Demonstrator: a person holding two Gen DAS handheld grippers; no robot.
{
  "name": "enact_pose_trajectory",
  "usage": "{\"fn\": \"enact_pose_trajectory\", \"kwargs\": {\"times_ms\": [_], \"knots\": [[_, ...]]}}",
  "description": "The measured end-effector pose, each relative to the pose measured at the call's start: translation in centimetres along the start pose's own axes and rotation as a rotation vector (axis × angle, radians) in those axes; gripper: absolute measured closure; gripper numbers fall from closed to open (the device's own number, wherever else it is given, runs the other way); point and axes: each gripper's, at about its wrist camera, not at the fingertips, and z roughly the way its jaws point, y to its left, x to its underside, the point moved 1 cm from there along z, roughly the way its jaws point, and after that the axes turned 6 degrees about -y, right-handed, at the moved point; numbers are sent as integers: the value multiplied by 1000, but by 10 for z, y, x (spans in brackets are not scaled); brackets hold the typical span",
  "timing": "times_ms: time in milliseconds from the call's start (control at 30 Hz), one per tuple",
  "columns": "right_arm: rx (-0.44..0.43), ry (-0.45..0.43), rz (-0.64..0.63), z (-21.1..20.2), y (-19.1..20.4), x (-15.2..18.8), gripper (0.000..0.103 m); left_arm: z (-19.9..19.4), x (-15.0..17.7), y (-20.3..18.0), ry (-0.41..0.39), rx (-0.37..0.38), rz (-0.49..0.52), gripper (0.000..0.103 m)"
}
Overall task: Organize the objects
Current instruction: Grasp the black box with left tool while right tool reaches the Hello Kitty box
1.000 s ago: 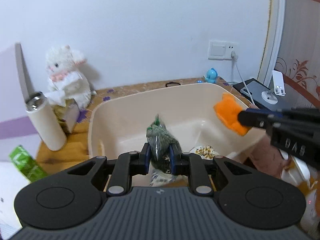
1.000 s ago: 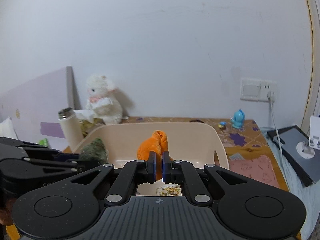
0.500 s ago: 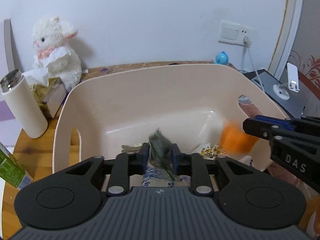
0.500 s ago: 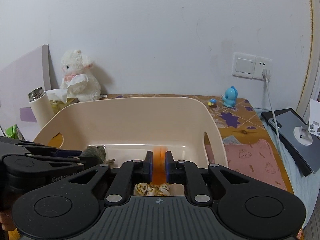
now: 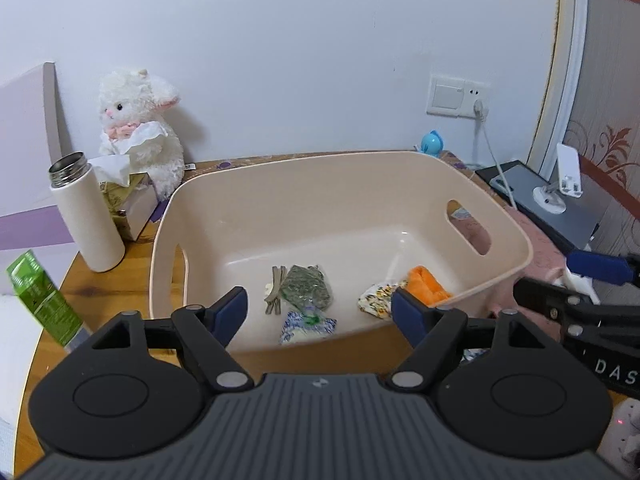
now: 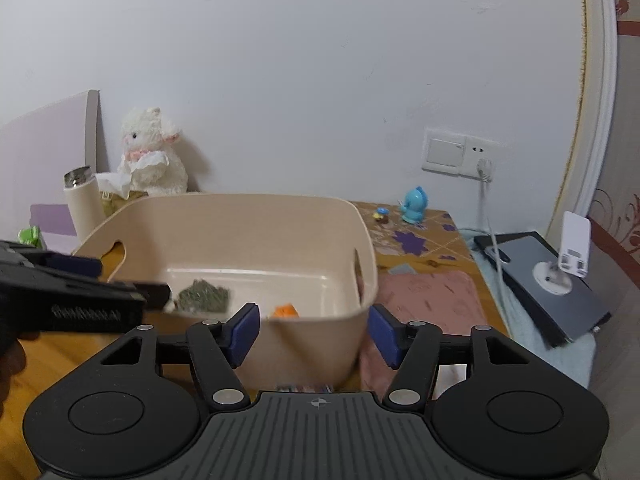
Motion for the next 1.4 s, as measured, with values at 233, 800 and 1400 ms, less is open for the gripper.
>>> {"fn": "enact_pose_trajectory", "kwargs": {"times_ms": [233,800,1400], "knots": [[35,75,-17,-10,-10,24,36,-20,17,-17,10,35,26,16],[86,225,-32,14,-25,70,34,37,71,-51,143,71,-47,16],[85,229,-91,32,-8,73,33,46,84,-26,189,82,-130,14]]}}
